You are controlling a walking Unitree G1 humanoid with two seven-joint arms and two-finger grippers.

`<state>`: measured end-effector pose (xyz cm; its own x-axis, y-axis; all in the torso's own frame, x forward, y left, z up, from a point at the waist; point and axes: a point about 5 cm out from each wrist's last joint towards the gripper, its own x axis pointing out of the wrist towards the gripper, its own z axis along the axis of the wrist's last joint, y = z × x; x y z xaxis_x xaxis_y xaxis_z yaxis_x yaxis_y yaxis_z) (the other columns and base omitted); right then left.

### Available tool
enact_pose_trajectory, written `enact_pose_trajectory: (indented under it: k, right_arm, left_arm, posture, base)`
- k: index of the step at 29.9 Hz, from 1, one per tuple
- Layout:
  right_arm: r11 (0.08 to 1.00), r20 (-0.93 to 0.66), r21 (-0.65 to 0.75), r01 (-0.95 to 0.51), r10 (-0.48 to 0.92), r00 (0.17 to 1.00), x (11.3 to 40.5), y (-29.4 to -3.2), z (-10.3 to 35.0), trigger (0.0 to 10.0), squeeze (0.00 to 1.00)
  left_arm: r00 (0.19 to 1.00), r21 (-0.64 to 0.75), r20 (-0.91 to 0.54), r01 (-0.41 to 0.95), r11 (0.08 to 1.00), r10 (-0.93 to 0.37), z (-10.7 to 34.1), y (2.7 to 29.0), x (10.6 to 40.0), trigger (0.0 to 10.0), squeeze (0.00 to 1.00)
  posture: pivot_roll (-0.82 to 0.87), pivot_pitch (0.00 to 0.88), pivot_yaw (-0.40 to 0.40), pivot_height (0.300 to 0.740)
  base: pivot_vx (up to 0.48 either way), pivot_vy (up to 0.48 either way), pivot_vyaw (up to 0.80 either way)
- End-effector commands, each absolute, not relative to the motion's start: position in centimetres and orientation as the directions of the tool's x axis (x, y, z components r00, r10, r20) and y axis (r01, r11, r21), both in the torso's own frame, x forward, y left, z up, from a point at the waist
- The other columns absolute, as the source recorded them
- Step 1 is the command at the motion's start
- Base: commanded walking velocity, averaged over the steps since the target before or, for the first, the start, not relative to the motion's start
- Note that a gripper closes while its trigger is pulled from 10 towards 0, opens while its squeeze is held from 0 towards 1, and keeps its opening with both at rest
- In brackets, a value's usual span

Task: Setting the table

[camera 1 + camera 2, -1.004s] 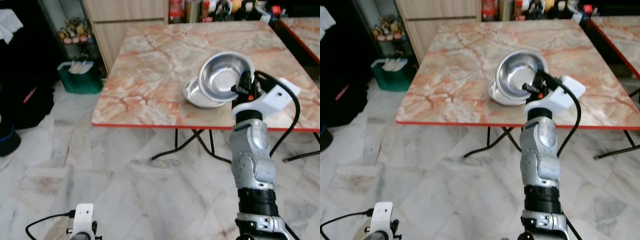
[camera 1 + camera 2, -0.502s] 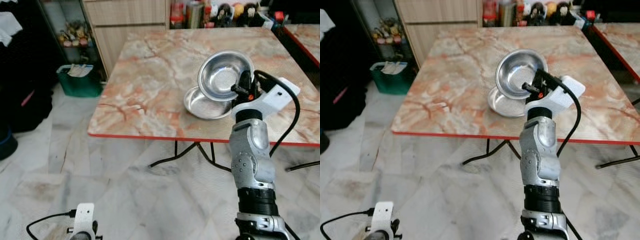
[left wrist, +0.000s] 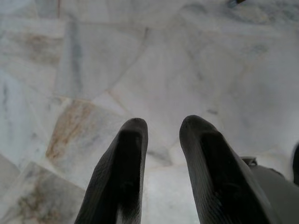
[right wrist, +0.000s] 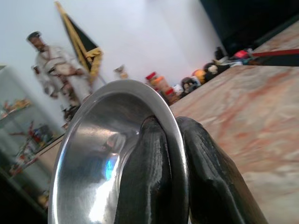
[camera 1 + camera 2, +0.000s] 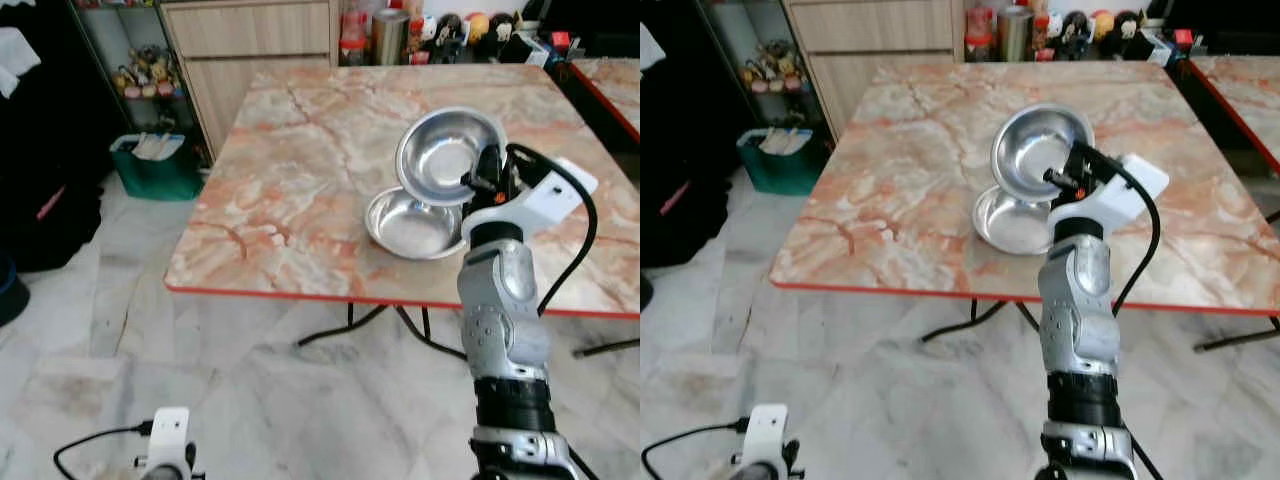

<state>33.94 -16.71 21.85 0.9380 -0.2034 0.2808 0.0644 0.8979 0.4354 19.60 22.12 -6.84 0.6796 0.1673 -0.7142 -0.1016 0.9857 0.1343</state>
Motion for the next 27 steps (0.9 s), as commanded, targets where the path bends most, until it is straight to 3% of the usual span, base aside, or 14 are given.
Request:
enact_pose_trajectory:
  k: [1,27]
  right_arm:
    - [0.898,0.301,0.435,0.072,-0.221,0.928,33.78,-17.1,22.44,10.0,0.0]
    - [0.897,0.299,0.438,0.067,-0.216,0.929,33.88,-16.83,22.48,10.0,0.0]
  left_arm:
    - [0.664,0.119,-0.731,-0.106,0.987,0.159,-7.18,21.68,19.23,10.0,0.0]
    - [0.66,0.125,-0.732,-0.111,0.986,0.167,-7.11,21.89,19.33,10.0,0.0]
  posture:
    - [-0.04,0.114,0.052,0.74]
    - [-0.04,0.129,0.056,0.74]
  base:
    - [0.304,0.0,0.0]
    - [0.305,0.0,0.0]
